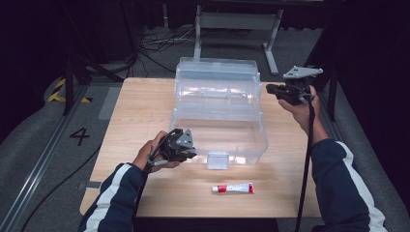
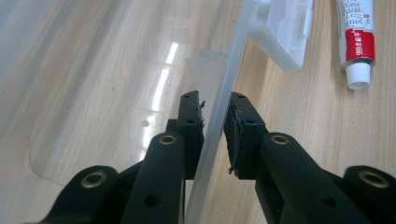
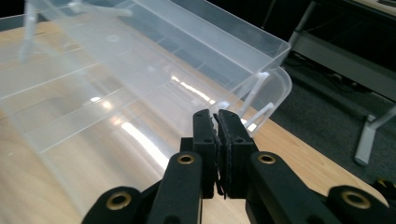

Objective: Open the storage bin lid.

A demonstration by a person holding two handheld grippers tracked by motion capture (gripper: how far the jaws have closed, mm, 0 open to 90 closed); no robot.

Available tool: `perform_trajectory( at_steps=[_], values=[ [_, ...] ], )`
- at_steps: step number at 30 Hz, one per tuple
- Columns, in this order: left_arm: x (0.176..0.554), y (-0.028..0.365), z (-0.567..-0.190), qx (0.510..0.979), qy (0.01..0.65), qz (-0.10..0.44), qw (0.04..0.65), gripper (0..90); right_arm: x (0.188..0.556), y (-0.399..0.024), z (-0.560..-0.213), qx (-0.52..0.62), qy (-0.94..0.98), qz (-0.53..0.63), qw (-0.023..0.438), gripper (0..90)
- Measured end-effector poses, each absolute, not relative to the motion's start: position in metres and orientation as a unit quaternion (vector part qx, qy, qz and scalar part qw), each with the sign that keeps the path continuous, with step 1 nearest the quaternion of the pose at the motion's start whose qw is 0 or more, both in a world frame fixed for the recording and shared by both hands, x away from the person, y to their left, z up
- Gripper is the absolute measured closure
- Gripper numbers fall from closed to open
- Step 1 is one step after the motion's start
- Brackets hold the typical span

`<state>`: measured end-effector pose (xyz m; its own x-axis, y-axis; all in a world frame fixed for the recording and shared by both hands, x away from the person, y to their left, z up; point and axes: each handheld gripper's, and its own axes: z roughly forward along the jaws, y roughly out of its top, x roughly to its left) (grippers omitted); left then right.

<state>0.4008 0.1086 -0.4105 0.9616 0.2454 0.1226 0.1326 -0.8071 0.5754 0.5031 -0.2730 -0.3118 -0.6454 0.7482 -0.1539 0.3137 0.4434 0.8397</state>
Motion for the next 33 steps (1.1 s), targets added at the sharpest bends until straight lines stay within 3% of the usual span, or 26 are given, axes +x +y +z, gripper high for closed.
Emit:
perform_trajectory(
  at_steps=[13, 33],
  values=[
    [0.398, 0.106, -0.411, 0.945, 0.099, 0.103, 0.294, 77.6, 0.459, -0.28, -0.314, 0.283, 0.825, 0.415, 0.258, 85.2],
    [0.397, 0.106, -0.412, 0.941, 0.107, 0.105, 0.304, 76.6, 0.393, -0.291, -0.345, 0.244, 0.844, 0.431, 0.206, 80.2]
  ],
)
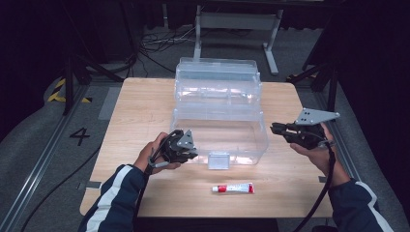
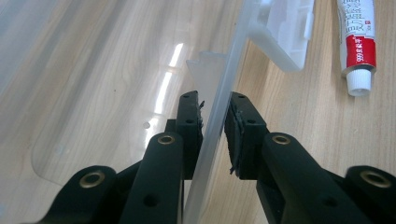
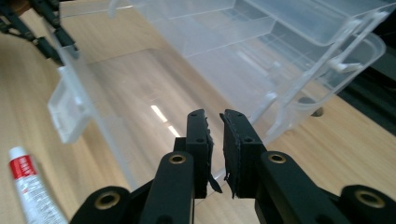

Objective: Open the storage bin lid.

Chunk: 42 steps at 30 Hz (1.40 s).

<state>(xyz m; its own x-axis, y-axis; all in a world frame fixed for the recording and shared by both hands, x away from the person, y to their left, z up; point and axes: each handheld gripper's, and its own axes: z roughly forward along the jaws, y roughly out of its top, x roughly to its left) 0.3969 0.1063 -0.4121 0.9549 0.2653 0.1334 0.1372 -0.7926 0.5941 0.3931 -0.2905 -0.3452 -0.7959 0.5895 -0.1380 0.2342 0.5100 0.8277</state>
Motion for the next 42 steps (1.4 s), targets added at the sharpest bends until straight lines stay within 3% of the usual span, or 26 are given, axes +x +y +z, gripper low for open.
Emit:
perform_trajectory(
  at_steps=[17, 26, 30, 36, 42],
  values=[
    [0.389, 0.112, -0.4, 0.932, 0.109, 0.132, 0.319, 69.7, 0.349, -0.26, -0.377, 0.189, 0.882, 0.41, 0.137, 70.3],
    [0.379, 0.128, -0.387, 0.923, 0.127, 0.167, 0.322, 55.8, 0.34, -0.23, -0.393, 0.144, 0.91, 0.377, 0.099, 64.4],
    [0.374, 0.136, -0.384, 0.92, 0.155, 0.193, 0.304, 42.4, 0.338, -0.218, -0.4, 0.125, 0.922, 0.359, 0.081, 61.5],
    [0.367, 0.156, -0.379, 0.904, 0.189, 0.215, 0.317, 31.8, 0.337, -0.202, -0.411, 0.109, 0.937, 0.328, 0.057, 58.3],
    [0.361, 0.177, -0.386, 0.899, 0.221, 0.215, 0.311, 25.9, 0.338, -0.183, -0.421, 0.089, 0.951, 0.295, 0.03, 54.6]
  ],
)
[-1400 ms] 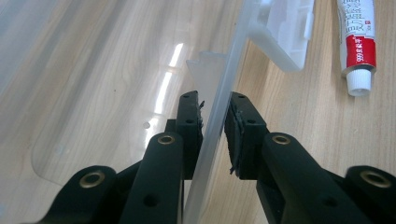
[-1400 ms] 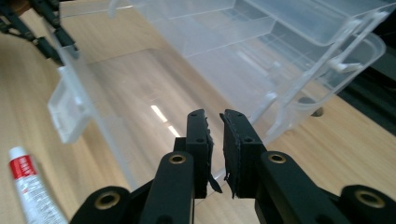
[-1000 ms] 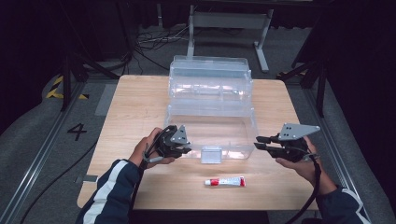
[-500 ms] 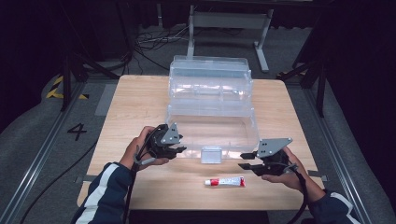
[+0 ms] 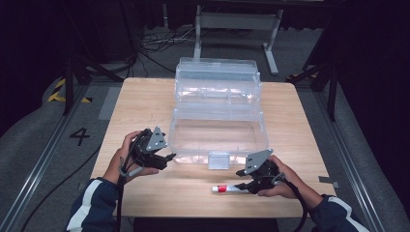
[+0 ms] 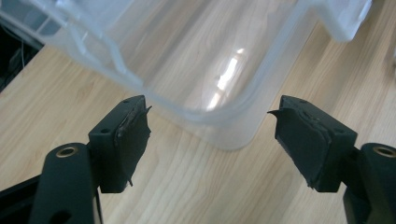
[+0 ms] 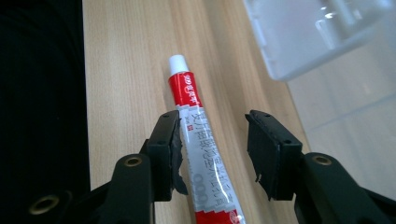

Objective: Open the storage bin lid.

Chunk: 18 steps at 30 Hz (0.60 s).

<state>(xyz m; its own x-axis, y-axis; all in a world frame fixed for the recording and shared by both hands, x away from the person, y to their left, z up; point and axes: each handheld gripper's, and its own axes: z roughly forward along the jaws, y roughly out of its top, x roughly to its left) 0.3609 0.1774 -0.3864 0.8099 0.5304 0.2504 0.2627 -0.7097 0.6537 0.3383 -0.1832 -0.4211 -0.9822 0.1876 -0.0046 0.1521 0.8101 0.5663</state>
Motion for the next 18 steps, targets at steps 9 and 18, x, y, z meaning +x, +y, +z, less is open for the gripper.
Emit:
perform_trajectory(
  at_steps=[9, 18],
  values=[
    [0.358, 0.199, -0.421, 0.911, 0.242, 0.166, 0.29, 24.5, 0.342, -0.16, -0.432, 0.07, 0.967, 0.243, 0.003, 56.5],
    [0.353, 0.207, -0.461, 0.922, 0.256, 0.125, 0.263, 22.4, 0.344, -0.143, -0.441, 0.065, 0.979, 0.192, -0.012, 57.2]
  ],
)
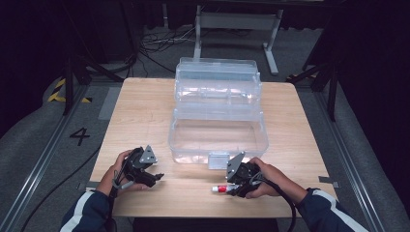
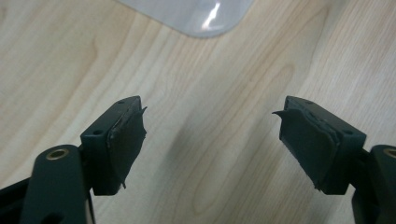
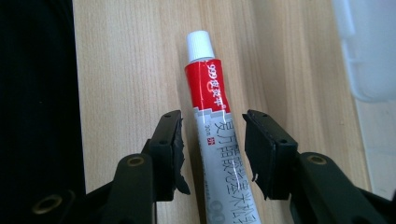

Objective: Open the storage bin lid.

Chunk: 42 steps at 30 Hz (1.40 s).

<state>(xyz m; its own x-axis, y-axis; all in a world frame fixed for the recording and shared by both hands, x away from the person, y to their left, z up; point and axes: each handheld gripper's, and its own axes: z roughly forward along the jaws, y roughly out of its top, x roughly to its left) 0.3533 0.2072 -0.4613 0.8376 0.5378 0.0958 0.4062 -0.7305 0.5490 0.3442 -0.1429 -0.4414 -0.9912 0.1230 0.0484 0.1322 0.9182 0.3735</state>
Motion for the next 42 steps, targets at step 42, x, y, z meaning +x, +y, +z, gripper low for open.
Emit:
perform_trajectory(
  at_steps=[42],
  values=[
    [0.352, 0.225, -0.49, 0.888, 0.276, 0.096, 0.355, 14.6, 0.346, -0.135, -0.439, -0.033, -0.99, -0.139, 0.01, 70.9]
  ],
)
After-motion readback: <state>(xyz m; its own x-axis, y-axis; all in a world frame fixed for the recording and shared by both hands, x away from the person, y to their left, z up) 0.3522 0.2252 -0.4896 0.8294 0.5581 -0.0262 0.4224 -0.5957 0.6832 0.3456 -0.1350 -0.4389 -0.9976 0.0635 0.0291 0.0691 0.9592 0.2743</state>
